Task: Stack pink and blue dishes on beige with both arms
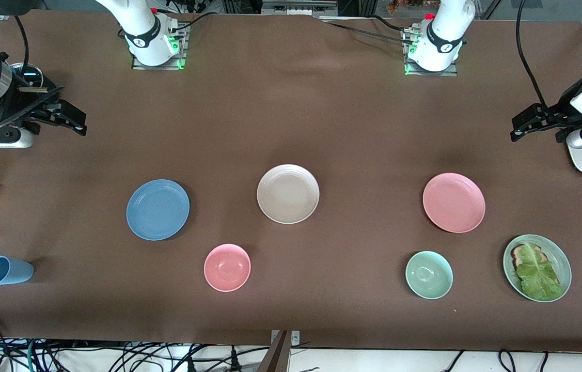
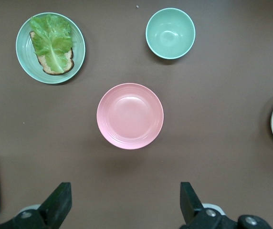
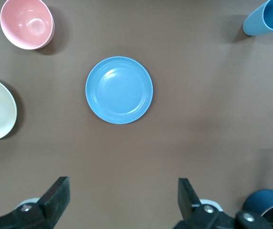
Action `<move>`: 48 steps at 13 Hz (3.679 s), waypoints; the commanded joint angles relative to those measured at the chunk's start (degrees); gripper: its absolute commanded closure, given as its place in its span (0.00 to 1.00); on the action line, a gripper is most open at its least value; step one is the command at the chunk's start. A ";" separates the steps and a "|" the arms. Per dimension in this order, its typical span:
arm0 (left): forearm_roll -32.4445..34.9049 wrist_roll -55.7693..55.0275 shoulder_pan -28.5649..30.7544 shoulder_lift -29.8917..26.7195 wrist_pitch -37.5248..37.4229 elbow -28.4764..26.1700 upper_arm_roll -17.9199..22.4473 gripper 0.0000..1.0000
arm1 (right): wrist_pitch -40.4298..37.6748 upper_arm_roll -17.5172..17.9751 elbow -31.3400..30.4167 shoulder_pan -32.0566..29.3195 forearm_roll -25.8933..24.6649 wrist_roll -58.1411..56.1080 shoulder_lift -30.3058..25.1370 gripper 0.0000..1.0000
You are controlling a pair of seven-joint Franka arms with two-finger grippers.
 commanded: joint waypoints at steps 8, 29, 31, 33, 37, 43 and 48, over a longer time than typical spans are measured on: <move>-0.14 0.33 -0.09 -0.16 0.39 -0.04 -0.11 0.00 | 0.34 -0.02 0.03 0.28 -0.01 0.13 0.11 0.00; -0.14 0.24 -0.09 -0.24 -0.05 -0.04 -0.20 0.00 | -0.01 -0.63 0.20 -1.39 2.10 -3.04 0.82 0.00; -0.22 0.33 -0.09 -0.25 -0.22 -0.04 -0.20 0.00 | -0.27 -0.63 0.20 -1.56 2.19 -3.04 0.90 0.00; -0.22 0.42 -0.17 -0.25 -0.22 -0.04 -0.20 0.00 | -0.54 -0.63 0.20 -1.65 2.10 -2.77 0.82 0.00; -0.22 0.42 -0.17 -0.16 -0.22 -0.04 -0.28 0.00 | -1.59 -0.63 0.20 -1.56 2.10 -2.95 0.82 0.00; 0.65 0.51 0.52 1.86 -0.58 -0.30 -0.11 0.00 | -5.10 -1.59 0.20 -1.56 2.10 -7.61 0.73 0.00; -0.40 -0.90 4.91 8.53 -0.14 0.14 0.42 0.00 | -5.81 -1.42 -0.32 -1.56 1.75 -7.69 0.73 0.00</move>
